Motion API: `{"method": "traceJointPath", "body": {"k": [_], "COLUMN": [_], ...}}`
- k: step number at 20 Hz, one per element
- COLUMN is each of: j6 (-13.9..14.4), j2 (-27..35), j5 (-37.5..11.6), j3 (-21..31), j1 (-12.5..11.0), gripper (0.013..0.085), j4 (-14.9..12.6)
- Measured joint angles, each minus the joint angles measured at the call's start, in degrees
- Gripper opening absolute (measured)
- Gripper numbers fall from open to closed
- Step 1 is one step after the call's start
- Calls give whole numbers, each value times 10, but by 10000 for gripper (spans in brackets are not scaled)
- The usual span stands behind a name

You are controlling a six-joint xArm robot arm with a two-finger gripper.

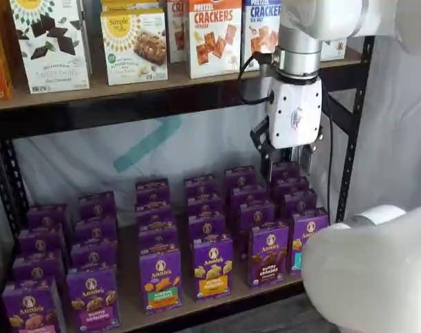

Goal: Pick up the purple box with a brown patch in the center, on the bottom shelf, the fifth box from the left

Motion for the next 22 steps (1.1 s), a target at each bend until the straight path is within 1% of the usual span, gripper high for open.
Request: {"method": "traceJointPath", "body": {"k": [2,4,6,10,14,19,22], "j6": [-10,-15,-16,-11,-19,-20,-28], "j2": [0,-1,-1,1,7,28,47], "j5": [0,-1,-2,-16,-40,-77,-115], "j3": [0,1,2,11,24,46,64], "j1": [-9,-13,-13,-10,-17,-18,-24], "gripper": [850,850,850,850,850,850,850], "j4": [15,22,21,5,9,2,7]}}
